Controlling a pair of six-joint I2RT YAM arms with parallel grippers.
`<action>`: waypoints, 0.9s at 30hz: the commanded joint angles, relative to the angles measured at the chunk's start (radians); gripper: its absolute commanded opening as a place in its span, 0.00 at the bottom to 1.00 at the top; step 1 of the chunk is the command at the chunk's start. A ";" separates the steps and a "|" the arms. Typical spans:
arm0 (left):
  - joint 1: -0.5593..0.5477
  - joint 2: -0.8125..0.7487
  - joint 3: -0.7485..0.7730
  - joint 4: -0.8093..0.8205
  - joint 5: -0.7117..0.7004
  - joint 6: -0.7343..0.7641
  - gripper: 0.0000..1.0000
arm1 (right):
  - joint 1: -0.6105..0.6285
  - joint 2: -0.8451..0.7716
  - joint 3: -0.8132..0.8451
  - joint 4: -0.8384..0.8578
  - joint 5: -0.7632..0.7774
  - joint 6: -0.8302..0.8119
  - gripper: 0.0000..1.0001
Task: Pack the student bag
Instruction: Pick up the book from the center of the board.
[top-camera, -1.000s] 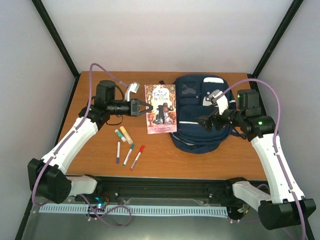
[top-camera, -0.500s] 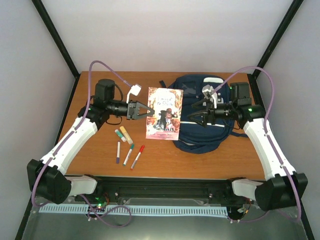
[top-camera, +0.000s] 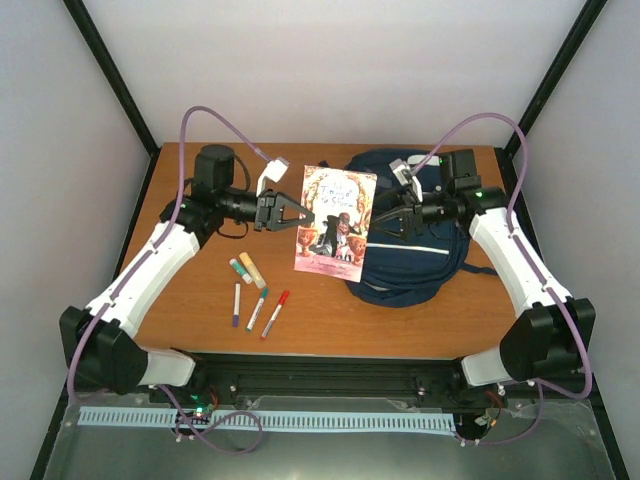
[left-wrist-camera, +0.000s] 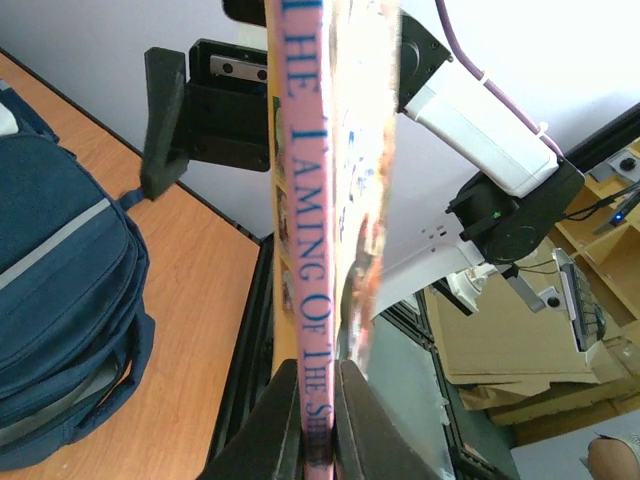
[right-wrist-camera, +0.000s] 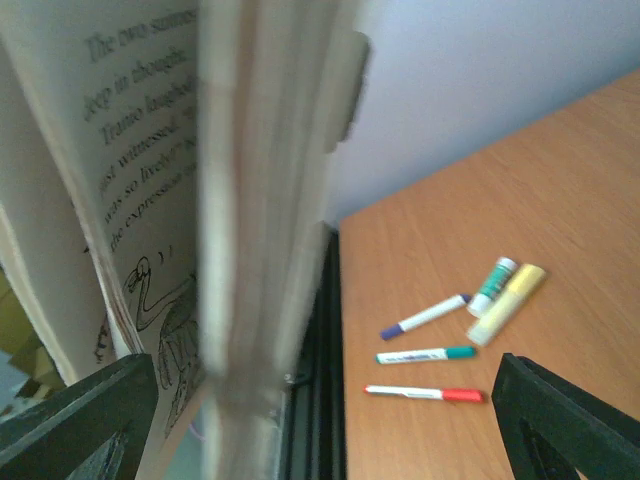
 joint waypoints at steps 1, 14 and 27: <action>-0.023 0.032 0.082 -0.005 0.046 0.051 0.01 | 0.036 0.023 0.061 -0.122 -0.171 -0.122 0.93; -0.023 0.082 0.108 -0.038 -0.038 0.073 0.01 | 0.037 0.018 0.082 -0.321 -0.301 -0.304 0.92; -0.022 0.096 0.087 0.021 -0.073 0.009 0.01 | 0.036 -0.005 0.068 -0.268 -0.300 -0.238 0.67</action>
